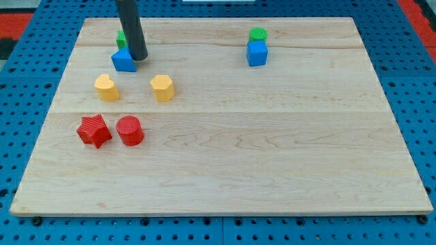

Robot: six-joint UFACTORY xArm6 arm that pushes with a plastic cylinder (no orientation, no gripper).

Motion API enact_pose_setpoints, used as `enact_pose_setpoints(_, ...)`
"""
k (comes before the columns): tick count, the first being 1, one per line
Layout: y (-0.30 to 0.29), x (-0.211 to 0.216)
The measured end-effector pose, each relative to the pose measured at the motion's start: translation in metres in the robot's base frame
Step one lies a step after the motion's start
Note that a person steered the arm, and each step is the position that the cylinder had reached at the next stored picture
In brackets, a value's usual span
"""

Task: Move the blue cube towards the right side of the green star

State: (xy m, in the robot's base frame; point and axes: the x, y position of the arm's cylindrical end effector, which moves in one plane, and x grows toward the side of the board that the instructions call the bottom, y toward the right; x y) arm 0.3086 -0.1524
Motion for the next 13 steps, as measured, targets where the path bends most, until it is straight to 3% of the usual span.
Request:
enact_pose_setpoints(2, 0.0, 0.021)
enact_pose_setpoints(5, 0.221, 0.054)
enact_pose_setpoints(6, 0.273, 0.042)
enact_pose_setpoints(8, 0.264, -0.004)
enact_pose_setpoints(9, 0.219, -0.005)
enact_pose_setpoints(13, 0.171, -0.015)
